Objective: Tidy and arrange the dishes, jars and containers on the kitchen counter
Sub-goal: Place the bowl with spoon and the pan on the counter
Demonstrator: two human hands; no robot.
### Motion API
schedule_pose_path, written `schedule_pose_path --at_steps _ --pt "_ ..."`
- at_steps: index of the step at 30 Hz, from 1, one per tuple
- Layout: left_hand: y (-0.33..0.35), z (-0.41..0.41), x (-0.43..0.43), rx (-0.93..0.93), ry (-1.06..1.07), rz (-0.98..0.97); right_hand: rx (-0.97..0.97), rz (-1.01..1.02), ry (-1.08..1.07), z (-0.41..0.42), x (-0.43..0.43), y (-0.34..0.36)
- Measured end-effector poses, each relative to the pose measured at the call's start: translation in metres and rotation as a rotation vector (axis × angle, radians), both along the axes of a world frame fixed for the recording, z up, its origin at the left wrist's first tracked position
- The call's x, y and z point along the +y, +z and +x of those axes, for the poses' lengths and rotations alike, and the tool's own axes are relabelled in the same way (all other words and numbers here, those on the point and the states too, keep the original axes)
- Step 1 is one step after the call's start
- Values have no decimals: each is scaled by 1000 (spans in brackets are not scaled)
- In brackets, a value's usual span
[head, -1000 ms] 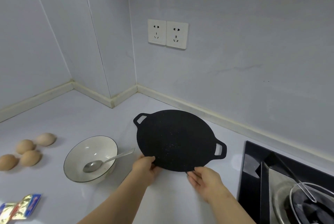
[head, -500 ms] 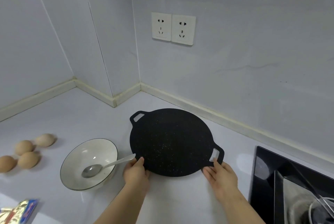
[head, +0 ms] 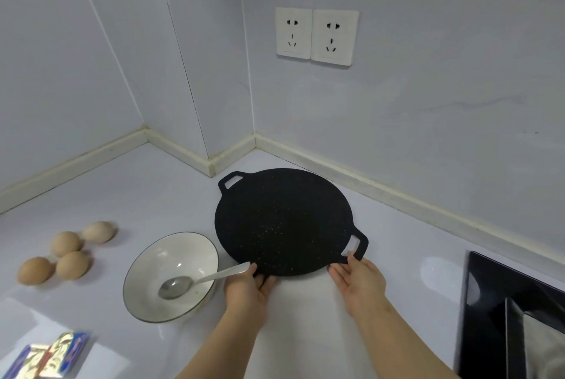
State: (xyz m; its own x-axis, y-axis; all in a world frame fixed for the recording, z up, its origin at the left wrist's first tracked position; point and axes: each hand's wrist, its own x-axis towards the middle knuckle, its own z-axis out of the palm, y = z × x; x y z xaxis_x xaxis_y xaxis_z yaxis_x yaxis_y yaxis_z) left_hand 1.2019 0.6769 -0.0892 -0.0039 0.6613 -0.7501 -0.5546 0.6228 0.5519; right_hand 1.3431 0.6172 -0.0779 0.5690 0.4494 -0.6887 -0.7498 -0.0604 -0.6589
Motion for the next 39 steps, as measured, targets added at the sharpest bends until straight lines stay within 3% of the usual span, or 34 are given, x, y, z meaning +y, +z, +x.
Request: schedule_pose_path --at_steps 9,24,33,39 --pt "-7 7 9 -24 53 34 -15 9 1 2 13 -3" --pt "-12 7 22 -54 161 18 -133 -82 202 2 21 3" --pt "-10 2 26 -75 120 23 -171 -75 235 4 22 -1" --pt "-9 4 21 185 -37 82 -175 9 173 3 15 -7"
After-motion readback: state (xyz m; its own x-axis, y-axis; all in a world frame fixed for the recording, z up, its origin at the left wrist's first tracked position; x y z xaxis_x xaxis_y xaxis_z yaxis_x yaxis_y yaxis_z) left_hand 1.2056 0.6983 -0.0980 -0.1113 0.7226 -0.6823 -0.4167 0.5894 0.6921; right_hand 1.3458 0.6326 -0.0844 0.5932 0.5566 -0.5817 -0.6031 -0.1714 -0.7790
